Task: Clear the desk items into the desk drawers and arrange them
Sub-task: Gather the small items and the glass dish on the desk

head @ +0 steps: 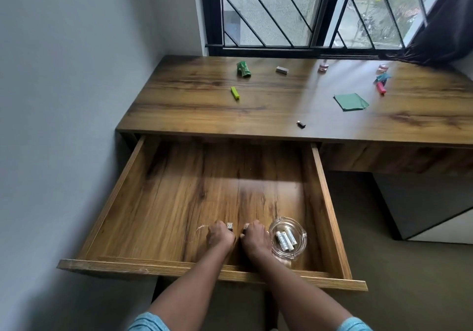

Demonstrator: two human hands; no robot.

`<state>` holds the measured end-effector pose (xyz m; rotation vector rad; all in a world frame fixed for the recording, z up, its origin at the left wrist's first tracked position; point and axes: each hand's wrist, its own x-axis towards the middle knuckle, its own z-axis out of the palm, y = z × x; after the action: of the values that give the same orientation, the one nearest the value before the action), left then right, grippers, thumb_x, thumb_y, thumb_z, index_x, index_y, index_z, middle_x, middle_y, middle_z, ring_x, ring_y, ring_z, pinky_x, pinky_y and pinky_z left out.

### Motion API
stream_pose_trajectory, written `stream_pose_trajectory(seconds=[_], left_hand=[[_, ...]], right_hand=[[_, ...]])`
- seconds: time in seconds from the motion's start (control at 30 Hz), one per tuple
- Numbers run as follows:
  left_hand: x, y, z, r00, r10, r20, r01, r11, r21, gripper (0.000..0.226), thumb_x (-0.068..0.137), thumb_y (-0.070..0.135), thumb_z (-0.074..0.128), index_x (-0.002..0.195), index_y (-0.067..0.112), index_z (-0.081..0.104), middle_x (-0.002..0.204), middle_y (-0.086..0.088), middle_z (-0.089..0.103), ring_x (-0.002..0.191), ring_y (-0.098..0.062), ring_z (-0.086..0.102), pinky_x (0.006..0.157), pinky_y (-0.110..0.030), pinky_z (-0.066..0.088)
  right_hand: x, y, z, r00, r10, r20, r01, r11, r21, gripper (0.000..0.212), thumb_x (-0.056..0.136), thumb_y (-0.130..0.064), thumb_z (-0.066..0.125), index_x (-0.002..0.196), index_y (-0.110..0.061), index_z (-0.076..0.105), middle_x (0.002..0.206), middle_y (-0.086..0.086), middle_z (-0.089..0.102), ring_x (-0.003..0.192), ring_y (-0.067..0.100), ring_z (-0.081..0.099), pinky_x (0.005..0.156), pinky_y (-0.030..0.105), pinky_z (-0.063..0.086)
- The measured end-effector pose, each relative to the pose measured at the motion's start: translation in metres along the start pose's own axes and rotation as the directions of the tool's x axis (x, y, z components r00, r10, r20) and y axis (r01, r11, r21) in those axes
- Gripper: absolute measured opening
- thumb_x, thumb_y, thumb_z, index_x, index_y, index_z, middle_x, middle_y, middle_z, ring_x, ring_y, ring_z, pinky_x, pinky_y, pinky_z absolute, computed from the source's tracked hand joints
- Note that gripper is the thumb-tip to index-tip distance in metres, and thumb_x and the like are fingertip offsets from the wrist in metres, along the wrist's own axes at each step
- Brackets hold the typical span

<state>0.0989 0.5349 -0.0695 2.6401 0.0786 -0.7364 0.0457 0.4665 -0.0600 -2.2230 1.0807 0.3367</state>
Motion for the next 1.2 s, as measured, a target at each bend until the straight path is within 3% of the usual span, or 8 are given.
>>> stream_pose_trajectory(seconds=[0.13, 0.47, 0.63, 0.83, 1.0, 1.2], left_hand=[[0.003, 0.0, 0.001, 1.0, -0.027, 0.004, 0.027, 1.0, -0.015, 0.031, 0.091, 0.015, 0.062, 0.12, 0.008, 0.058, 0.12, -0.011, 0.061, 0.11, -0.025, 0.062, 0.083, -0.029, 0.052], [-0.002, -0.005, -0.004, 0.999, -0.034, -0.002, 0.034, 0.999, 0.024, 0.031, 0.094, 0.011, 0.057, 0.124, 0.004, 0.055, 0.125, -0.013, 0.056, 0.111, -0.024, 0.061, 0.084, -0.027, 0.052], [-0.001, 0.003, -0.016, 1.0, -0.011, -0.011, 0.011, 1.0, 0.025, 0.028, 0.092, 0.016, 0.061, 0.118, 0.007, 0.058, 0.114, -0.009, 0.06, 0.099, -0.018, 0.063, 0.072, -0.02, 0.052], [0.008, 0.073, -0.039, 0.995, 0.05, -0.083, -0.055, 0.996, -0.063, 0.021, 0.088, 0.017, 0.065, 0.108, 0.009, 0.06, 0.102, -0.007, 0.063, 0.076, -0.015, 0.057, 0.055, -0.022, 0.047], [0.02, 0.156, -0.053, 0.985, 0.126, -0.116, -0.146, 0.972, -0.184, 0.024, 0.083, 0.018, 0.071, 0.105, 0.007, 0.069, 0.107, -0.011, 0.069, 0.098, -0.026, 0.068, 0.076, -0.031, 0.057], [0.051, 0.238, -0.064, 0.964, 0.236, -0.126, -0.256, 0.949, -0.182, 0.025, 0.088, 0.016, 0.063, 0.112, 0.008, 0.065, 0.118, -0.01, 0.064, 0.11, -0.025, 0.063, 0.086, -0.029, 0.052]], right_hand=[[0.0, -0.002, 0.001, 1.0, 0.0, -0.008, -0.001, 1.0, -0.024, 0.025, 0.096, -0.019, 0.048, 0.118, -0.007, 0.05, 0.119, 0.011, 0.059, 0.112, 0.026, 0.057, 0.088, 0.031, 0.045], [-0.001, -0.004, 0.002, 1.0, -0.011, -0.02, 0.01, 0.998, -0.065, 0.028, 0.095, -0.02, 0.05, 0.12, -0.008, 0.05, 0.12, 0.009, 0.058, 0.111, 0.023, 0.057, 0.089, 0.029, 0.045], [0.003, -0.011, -0.011, 1.0, -0.013, -0.025, 0.011, 0.996, -0.088, 0.032, 0.092, -0.026, 0.057, 0.119, -0.01, 0.052, 0.116, 0.006, 0.06, 0.106, 0.021, 0.059, 0.081, 0.029, 0.045], [0.029, -0.026, -0.079, 0.962, -0.123, -0.243, 0.131, 0.991, 0.016, 0.018, 0.093, -0.028, 0.054, 0.1, -0.014, 0.061, 0.094, 0.005, 0.063, 0.087, 0.02, 0.061, 0.076, 0.032, 0.054], [0.075, -0.022, -0.159, 0.903, -0.085, -0.421, 0.095, 0.996, 0.002, 0.02, 0.094, -0.025, 0.053, 0.106, -0.009, 0.058, 0.101, 0.01, 0.066, 0.098, 0.027, 0.064, 0.068, 0.029, 0.045], [0.151, -0.012, -0.22, 0.894, -0.063, -0.443, 0.08, 0.997, 0.021, 0.026, 0.094, -0.016, 0.046, 0.113, -0.006, 0.06, 0.115, 0.016, 0.059, 0.111, 0.032, 0.057, 0.09, 0.034, 0.047]])
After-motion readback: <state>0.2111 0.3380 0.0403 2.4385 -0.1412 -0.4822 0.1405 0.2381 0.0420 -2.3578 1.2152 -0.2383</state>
